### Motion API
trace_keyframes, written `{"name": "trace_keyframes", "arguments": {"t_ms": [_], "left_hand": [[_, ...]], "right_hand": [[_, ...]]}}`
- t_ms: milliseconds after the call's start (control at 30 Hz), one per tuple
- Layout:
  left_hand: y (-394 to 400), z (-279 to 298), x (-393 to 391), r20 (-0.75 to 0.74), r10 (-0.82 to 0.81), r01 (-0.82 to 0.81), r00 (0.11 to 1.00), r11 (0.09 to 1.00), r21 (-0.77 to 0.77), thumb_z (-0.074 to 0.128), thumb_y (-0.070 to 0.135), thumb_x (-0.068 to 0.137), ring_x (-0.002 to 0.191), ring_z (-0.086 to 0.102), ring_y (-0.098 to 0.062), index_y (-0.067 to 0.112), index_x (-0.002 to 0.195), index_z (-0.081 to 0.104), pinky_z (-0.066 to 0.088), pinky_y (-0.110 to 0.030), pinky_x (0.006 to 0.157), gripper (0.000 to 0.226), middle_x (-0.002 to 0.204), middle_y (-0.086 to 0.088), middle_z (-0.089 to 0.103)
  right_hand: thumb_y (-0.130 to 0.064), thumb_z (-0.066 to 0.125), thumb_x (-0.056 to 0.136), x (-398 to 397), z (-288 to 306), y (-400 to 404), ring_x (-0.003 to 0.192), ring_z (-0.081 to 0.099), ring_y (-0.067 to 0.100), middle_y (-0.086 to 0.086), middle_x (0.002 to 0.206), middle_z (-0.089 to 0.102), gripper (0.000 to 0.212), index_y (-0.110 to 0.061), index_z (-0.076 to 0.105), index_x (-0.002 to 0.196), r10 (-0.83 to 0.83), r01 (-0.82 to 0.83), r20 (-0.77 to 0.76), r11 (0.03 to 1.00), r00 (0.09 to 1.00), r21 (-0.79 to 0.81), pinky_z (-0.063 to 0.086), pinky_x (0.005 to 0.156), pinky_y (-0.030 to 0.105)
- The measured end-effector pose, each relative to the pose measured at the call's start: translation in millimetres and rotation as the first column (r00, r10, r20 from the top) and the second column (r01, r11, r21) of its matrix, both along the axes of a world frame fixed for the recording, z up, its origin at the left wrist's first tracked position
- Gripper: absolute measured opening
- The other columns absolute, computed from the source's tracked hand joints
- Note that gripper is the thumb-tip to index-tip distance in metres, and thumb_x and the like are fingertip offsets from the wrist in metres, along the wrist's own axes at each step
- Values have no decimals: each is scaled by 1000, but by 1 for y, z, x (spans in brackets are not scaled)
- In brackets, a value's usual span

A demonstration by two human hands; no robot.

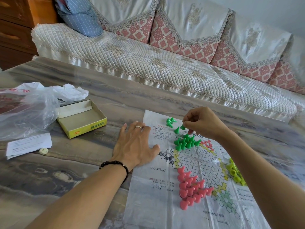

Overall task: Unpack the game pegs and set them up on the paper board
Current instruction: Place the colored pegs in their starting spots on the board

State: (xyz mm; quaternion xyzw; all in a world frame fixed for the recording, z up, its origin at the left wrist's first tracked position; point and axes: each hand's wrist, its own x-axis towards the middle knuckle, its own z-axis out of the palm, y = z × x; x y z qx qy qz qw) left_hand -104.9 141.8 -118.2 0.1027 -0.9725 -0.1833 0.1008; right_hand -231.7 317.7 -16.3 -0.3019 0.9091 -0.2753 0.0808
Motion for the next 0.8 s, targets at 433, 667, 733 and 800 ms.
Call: {"name": "trace_keyframes", "arguments": {"t_ms": [433,667,733,800], "left_hand": [[0,-2,-1,-14,9,-9,1000,1000,-1,41,62,85,145,16,-18,23,142,39,8,-48,119,69,154,-1,31],[0,-2,-1,-10,11,-11,1000,1000,0,41,62,85,145,16,-18,24,140,40,8,-48,119,67,154,0,31],[0,-1,-1,-10,11,-11,1000,1000,0,41,62,85,145,16,-18,24,140,40,8,-48,119,67,154,0,31],[0,-1,-1,-8,11,-11,1000,1000,-2,40,62,84,145,16,-18,24,140,40,8,-48,119,67,154,0,31]], "right_hand": [[-8,66,81,-3,-16,-8,54,55,5,-2,74,69,8,-14,69,78,84,-58,-86,961,993,271,48,53,17],[-14,71,83,-6,-23,-7,73,67,12,-6,80,70,10,-23,70,79,112,-80,-74,935,991,345,58,69,30],[-14,71,83,-7,-24,-7,72,67,11,-5,81,70,8,-22,71,81,112,-81,-70,935,991,345,58,68,29],[-13,71,83,-7,-25,-8,72,65,9,-4,82,70,6,-19,72,85,116,-83,-75,935,990,346,54,66,22]]}}
